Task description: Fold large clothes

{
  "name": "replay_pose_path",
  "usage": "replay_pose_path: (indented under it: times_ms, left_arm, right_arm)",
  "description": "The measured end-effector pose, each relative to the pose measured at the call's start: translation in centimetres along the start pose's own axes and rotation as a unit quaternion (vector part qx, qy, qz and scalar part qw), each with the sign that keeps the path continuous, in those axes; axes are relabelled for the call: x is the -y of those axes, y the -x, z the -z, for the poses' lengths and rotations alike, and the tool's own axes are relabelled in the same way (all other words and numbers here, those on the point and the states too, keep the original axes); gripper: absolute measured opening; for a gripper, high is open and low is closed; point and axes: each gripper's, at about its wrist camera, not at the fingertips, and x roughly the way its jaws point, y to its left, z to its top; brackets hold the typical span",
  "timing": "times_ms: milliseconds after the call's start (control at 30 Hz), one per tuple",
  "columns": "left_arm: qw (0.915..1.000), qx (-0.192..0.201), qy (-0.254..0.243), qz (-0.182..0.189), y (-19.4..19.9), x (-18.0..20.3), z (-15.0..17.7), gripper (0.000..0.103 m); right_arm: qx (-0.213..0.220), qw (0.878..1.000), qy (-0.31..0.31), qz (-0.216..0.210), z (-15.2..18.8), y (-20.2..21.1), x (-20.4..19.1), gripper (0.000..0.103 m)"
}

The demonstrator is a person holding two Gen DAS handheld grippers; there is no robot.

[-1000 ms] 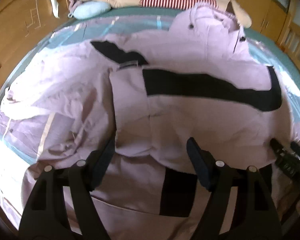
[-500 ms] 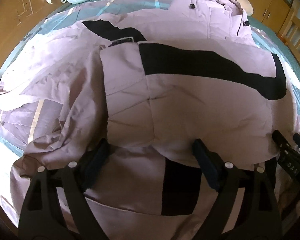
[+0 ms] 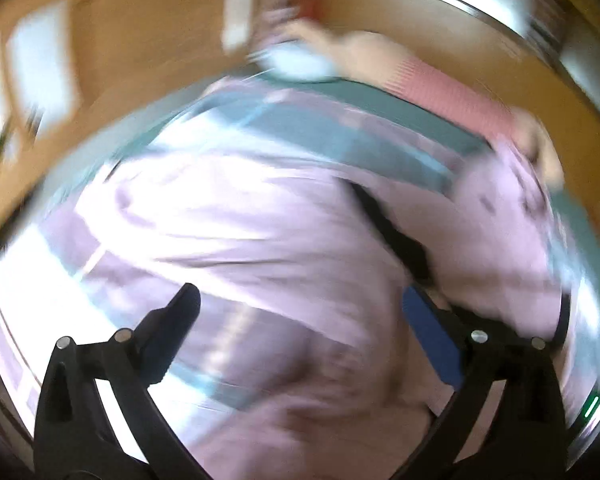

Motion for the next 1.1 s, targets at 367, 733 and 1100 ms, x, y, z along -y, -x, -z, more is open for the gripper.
replay_pose_path:
  times_ms: [367,733,1100]
  left_arm:
    - [0.9710,-0.075,0.225,0.032,-9.8,-16.8,-1.8,0.101]
    - [0.9811,-0.118,0.151,0.031,-14.0,-12.9,-0.8,0.013]
    - [0.9773,0.105,0.029,0.181,0.4,-3.0,-2.9,0.003]
  right_arm:
    - [0.002,1.000,0.005,0.006,0.1,0.0,-0.2,0.102]
    - [0.003,1.000,0.006,0.010,0.2,0.0,-0.3,0.102]
    - [0.004,1.000,0.007,0.012,0.2,-0.1,-0.3,0.102]
